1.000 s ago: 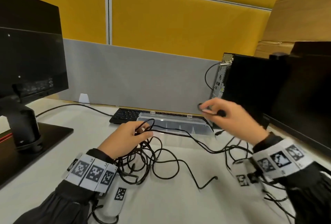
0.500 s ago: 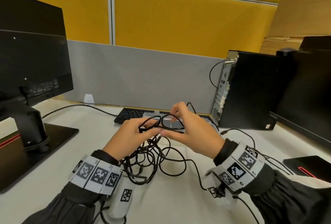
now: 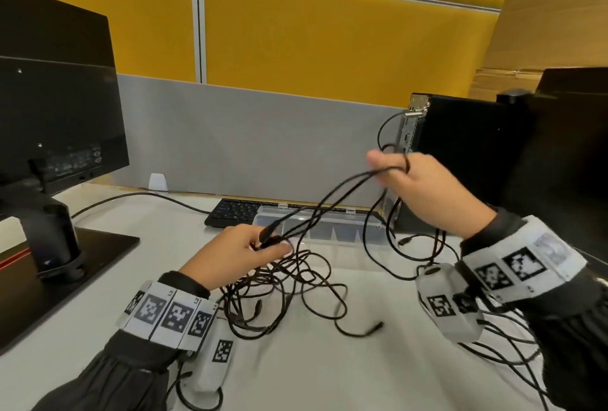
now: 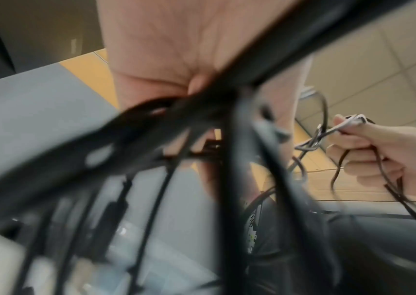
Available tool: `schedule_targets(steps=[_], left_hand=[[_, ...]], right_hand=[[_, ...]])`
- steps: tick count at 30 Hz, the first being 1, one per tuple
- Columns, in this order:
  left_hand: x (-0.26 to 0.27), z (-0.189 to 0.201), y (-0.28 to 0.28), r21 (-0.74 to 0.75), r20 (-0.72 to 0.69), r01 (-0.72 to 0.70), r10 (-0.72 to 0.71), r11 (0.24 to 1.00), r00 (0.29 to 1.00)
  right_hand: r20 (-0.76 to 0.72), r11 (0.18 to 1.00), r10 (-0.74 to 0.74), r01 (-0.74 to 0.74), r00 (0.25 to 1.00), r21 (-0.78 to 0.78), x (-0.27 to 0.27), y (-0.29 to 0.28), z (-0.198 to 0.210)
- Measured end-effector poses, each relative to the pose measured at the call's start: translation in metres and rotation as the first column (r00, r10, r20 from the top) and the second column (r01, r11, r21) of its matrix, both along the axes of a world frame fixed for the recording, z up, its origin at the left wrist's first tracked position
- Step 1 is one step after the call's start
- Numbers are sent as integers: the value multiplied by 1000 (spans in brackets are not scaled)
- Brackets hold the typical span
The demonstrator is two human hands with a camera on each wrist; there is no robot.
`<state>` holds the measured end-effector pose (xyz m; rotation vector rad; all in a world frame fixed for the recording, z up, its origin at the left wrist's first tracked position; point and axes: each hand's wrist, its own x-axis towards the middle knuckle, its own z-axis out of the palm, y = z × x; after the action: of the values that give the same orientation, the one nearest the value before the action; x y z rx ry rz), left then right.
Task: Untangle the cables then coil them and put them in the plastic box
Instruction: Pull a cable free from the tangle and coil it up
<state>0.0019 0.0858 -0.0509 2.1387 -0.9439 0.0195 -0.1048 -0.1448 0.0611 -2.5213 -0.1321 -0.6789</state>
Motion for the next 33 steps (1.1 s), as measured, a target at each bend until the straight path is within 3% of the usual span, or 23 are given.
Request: schedule_targets(steps=[1,3,6,11,12,15,17,21,24,26,29,31,33], left_hand=[[1,-2,0,48,-13,0,0,999,1000],[3,-3,0,94,-13,-10,12,996,1000],[8,-2,2,40,-34,-63,65,997,997],[20,-5,17,82,-110,-292,300,953,948],[24,-5,21,92,-116,-345,355,934,928],[33,-5,29,101,-130,-463,473,880,871],[37,-5,34,104,-139,-529,539,842,831],[47,-4,47,89,-199,-627,631,774,750],[51,-4,59,179,-136,-651,674,738,726],[55,-4,64,160,-149,-678,696,718,702],[52,-3,62,98,-227,-690,691,717,686],[49,-3,57,108,-252,-668,671,736,698],[45,-2,53,115,-267,-650,654,751,708]], right_hand=[[47,980,5,-15,999,197,-1,-5,5],[97,804,63,-108,993,585,-3,-12,17],[142,516,136,-192,980,835,-7,-26,33],[215,236,21,-214,976,948,-20,-71,46],[202,223,-32,-190,979,956,-23,-81,45],[111,305,-162,-57,980,951,-23,-109,31],[77,313,-202,-10,976,950,-20,-123,16],[87,116,-392,-44,916,992,-28,-146,6],[89,-9,-542,-111,835,994,-37,-164,7],[80,23,-622,-84,779,996,-37,-178,1],[19,281,-698,250,716,927,-25,-206,-25],[-71,446,-760,597,646,667,-21,-218,-42],[-191,563,-773,792,605,235,-23,-217,-55]])
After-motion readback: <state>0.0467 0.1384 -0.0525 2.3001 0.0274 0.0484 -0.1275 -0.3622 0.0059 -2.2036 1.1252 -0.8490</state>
